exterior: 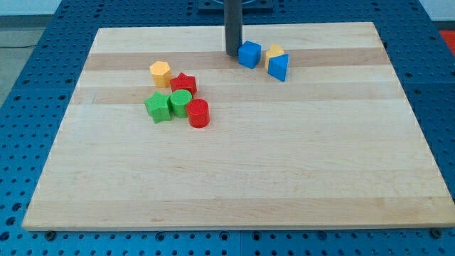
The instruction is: Push the hexagon into the blue cube
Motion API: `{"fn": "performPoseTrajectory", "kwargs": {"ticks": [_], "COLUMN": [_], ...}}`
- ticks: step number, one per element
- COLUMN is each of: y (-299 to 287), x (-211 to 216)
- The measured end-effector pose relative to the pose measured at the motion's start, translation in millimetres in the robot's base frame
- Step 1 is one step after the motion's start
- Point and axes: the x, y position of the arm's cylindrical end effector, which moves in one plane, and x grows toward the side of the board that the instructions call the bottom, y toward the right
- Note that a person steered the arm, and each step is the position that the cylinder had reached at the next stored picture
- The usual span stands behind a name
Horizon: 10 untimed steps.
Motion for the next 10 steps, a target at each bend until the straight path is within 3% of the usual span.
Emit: {"fn": "performPoseTrajectory", "kwargs": {"ticks": [2,4,5,6,9,10], "y": [18.2,-154.0,-237.8,-270.4,-153.4,-140.1], "x": [-2.2,-20.6,7.6,43.5,73.0,73.0]}}
